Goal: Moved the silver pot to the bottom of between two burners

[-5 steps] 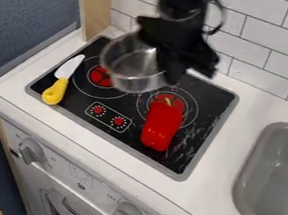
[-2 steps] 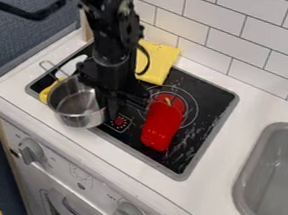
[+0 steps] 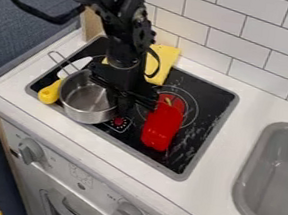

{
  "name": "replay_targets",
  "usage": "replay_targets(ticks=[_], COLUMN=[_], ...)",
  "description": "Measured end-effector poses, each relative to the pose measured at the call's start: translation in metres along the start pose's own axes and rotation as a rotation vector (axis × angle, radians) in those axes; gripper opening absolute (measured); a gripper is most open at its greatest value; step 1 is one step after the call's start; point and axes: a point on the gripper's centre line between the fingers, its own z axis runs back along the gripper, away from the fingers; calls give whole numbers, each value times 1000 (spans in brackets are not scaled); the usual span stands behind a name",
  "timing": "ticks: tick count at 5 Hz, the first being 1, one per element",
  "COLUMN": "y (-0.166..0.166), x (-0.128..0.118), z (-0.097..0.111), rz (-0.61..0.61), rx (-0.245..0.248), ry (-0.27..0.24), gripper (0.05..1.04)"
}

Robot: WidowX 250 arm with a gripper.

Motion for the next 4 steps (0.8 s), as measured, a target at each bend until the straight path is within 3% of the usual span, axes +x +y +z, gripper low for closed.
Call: replay_targets(ticks=[1, 3, 4], y=[-9, -18, -18], x=[-2, 8, 14], z=[1, 35, 55], rz=[-27, -112, -124], rx=[-4, -99, -142], ry=[10, -5, -12], gripper=[287, 863, 1008])
